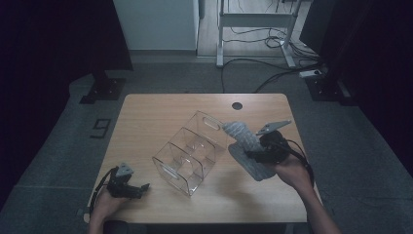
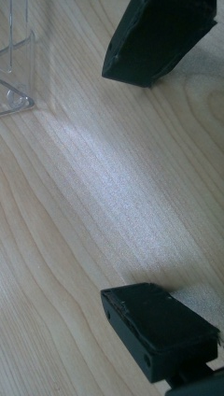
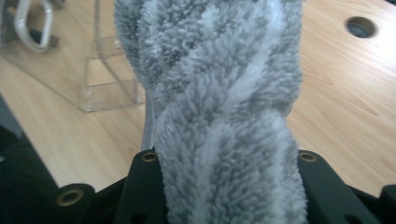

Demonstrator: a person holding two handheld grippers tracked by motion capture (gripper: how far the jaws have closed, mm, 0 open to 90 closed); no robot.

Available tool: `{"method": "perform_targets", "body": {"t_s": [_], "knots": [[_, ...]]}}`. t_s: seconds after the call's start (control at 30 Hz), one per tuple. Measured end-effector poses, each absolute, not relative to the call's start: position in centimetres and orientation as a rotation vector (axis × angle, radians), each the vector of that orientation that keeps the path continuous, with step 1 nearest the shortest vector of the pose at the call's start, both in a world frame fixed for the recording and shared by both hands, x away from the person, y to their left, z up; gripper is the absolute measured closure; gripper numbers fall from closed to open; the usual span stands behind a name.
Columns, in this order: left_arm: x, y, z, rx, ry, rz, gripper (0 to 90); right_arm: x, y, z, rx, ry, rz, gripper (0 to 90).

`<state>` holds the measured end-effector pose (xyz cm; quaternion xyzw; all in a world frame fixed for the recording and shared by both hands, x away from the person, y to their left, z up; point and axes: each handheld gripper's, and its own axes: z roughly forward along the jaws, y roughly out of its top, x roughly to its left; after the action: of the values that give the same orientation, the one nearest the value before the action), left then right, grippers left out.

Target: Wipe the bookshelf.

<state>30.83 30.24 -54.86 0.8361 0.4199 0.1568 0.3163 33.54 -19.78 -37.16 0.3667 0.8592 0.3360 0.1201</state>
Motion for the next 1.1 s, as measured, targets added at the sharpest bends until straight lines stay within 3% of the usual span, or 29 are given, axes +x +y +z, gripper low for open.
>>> {"method": "perform_targets", "body": {"t_s": [0.5, 1.1], "knots": [[30.9, 30.2, -54.9, 2.198, 1.109, 0.413, 0.0, 35.0, -25.6, -39.0, 1.276, 2.363, 0.893, 61.8], [30.9, 30.2, -54.9, 2.196, 1.117, 0.417, 0.0, 36.0, -27.0, -47.1, 1.416, 2.355, 0.844, 59.3]]}}
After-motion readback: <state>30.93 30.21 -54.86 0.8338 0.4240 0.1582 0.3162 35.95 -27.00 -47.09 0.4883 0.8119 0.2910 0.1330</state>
